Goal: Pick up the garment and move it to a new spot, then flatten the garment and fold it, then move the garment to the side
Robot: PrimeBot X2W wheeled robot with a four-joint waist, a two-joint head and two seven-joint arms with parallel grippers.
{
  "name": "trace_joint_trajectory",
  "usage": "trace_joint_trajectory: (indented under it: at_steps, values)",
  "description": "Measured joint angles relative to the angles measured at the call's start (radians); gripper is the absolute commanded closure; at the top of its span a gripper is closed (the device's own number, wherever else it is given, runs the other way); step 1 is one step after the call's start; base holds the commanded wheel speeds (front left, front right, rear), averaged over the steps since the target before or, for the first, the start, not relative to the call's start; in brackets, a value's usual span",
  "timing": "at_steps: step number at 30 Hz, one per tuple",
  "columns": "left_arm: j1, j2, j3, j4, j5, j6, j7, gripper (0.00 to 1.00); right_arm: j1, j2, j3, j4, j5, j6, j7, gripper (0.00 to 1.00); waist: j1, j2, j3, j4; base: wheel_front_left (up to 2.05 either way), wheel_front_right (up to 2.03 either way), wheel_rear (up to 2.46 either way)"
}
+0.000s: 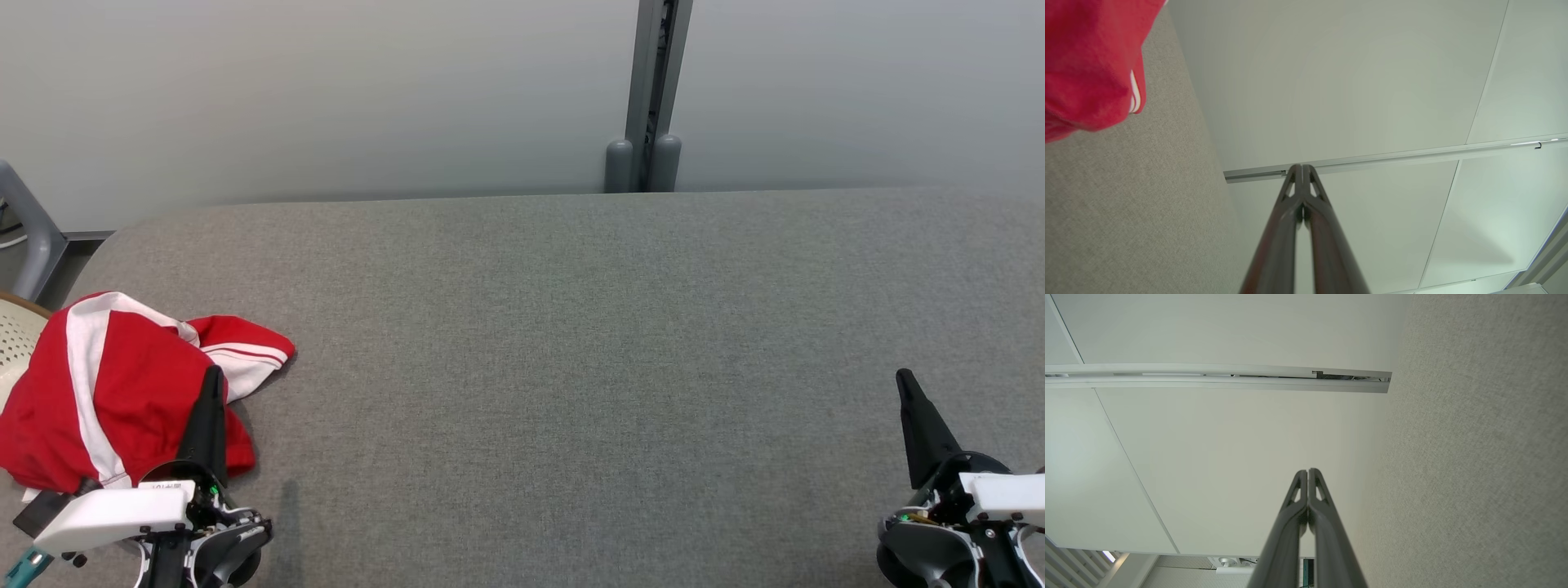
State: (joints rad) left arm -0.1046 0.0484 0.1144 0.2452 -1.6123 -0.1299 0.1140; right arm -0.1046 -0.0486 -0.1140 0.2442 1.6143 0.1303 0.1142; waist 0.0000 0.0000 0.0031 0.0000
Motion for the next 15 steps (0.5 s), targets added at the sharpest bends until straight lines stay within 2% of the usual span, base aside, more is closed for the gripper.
trace_joint_trajectory:
  at_steps: [15]
  values:
    - [0.000,0.000,0.000,0.000,0.000,0.000,0.000,1.00,0.000,0.000,0.000,0.000,0.000,0.000,0.000,1.00,0.0000,0.0000,0.000,0.000,0.00,0.00,0.00]
